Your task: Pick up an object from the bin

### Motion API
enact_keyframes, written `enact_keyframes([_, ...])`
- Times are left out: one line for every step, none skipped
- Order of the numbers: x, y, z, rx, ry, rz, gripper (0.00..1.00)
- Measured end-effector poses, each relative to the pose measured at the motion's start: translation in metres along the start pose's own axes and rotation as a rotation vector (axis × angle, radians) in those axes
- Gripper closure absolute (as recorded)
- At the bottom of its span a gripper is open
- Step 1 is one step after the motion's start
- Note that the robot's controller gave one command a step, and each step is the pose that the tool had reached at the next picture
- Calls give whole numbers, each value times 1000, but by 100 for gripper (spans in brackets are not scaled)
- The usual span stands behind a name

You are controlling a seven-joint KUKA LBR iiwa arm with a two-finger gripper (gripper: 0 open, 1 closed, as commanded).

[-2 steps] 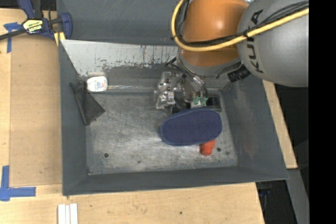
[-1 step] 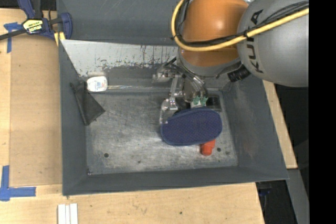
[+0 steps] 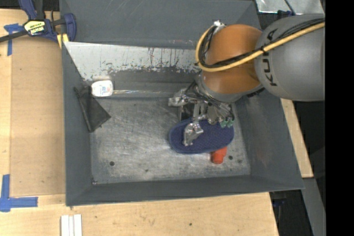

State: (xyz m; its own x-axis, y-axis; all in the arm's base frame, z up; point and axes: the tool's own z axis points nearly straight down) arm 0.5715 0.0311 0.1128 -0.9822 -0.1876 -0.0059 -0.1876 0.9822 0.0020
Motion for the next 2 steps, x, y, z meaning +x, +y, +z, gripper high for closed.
enact_keyframes([-8, -13, 11, 2, -10, 113, 0])
enact_keyframes([-7, -14, 13, 2, -4, 117, 100])
